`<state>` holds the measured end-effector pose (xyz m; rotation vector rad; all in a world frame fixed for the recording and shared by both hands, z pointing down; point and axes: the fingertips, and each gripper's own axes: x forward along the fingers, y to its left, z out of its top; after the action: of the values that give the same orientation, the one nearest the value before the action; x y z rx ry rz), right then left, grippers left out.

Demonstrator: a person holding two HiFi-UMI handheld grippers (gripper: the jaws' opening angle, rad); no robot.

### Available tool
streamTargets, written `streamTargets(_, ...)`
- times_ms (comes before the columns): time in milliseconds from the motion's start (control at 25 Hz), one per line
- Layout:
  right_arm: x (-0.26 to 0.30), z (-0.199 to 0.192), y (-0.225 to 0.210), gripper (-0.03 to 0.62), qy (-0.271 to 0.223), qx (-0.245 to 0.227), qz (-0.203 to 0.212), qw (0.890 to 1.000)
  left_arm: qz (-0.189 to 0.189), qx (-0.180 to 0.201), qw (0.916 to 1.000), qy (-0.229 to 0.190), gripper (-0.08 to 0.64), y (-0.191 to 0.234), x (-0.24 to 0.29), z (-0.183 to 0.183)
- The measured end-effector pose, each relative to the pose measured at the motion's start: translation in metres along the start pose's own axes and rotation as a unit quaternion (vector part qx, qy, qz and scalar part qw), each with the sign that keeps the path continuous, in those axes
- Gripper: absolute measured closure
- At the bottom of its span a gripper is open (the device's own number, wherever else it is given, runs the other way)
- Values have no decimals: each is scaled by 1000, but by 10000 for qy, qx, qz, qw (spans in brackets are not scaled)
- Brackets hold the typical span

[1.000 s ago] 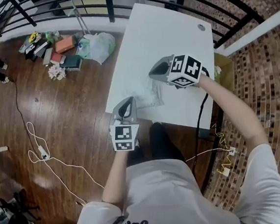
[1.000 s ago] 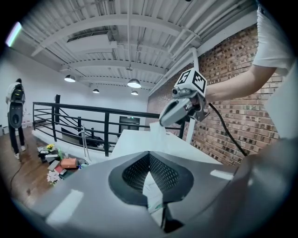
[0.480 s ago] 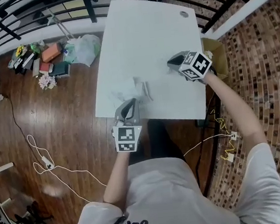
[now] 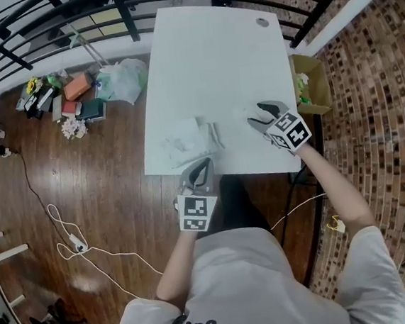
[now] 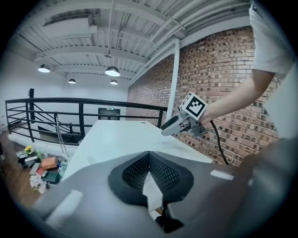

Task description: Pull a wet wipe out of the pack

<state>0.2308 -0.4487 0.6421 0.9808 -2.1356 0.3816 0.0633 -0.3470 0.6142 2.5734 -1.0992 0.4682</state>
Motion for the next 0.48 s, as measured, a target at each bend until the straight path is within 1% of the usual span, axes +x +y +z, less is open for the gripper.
streamTargets(120, -26, 21, 27, 370, -671, 260, -23, 9974, 75, -11, 9999, -126, 545, 4, -13, 6)
streamTargets(200, -44, 39, 49, 371, -1171, 498, -41, 9919, 165, -4, 9995, -274, 545, 12, -24, 14)
streamTargets(320, -66, 61, 88, 373, -1839, 902, -47, 9788, 348, -33, 9980, -534, 545, 27, -45, 28)
streamTargets(480, -84, 85, 138, 376, -2497, 1276, -21, 9599, 631, -113, 9934, -956, 545, 45, -77, 47)
